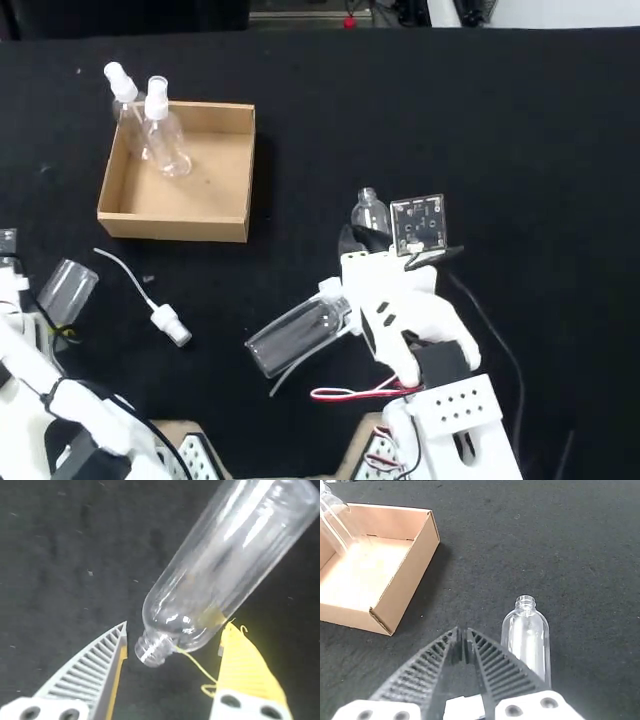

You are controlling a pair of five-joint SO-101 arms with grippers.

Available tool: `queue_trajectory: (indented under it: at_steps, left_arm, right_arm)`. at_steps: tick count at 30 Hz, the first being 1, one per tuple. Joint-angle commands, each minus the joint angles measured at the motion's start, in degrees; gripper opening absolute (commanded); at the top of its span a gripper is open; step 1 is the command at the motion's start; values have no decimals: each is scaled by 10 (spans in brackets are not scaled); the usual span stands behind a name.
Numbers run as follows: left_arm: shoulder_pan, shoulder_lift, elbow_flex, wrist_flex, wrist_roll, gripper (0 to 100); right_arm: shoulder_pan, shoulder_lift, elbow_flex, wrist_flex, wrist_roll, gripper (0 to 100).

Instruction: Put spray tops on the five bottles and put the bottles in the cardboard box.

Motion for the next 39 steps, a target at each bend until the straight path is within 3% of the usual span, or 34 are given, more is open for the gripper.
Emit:
queue_trajectory:
  at_steps: [1,12,17,22,32,39]
  left_arm:
    - [-13,-1,-12,-50,-7,282]
    - [-32,9,-22,-118,-4,282]
    - [-42,100,-79,-125,0,280]
    - [-44,197,-162,-121,65,280]
    - [-18,334,-395,-12,193,279]
    - [-11,423,-631,221,324,281]
  right_arm:
    - [-6,-10,-3,-14,-1,12]
    - [-6,-10,-4,-14,-1,12]
    - [-6,-10,-4,-14,-1,12]
    - [-6,-10,-4,-14,-1,12]
    - [-6,-10,-4,-14,-1,12]
    - [-6,-10,-5,-14,-1,12]
